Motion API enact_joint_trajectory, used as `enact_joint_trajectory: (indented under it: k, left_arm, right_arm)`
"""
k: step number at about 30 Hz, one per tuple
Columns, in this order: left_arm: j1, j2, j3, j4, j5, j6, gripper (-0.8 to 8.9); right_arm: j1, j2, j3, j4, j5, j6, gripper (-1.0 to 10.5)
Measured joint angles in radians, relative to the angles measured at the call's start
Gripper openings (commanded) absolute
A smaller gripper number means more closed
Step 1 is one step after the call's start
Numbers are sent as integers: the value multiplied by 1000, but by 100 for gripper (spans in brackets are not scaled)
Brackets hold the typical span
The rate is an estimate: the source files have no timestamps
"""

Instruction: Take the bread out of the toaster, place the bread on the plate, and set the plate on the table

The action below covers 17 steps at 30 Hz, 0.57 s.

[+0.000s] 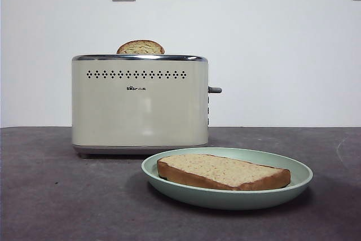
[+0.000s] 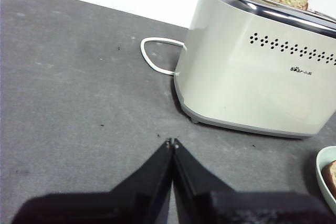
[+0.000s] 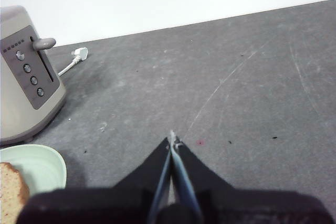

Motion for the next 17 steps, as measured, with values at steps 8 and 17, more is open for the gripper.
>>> enact_joint_trajectory:
  k: [8,17]
  left_arm:
    - [0,0,0,0,0,0,-3]
    - [0,0,0,0,0,0,-3]
  right_arm:
    - [0,23,0,0,0,-3,2]
    - [0,25,0,0,0,-3,2]
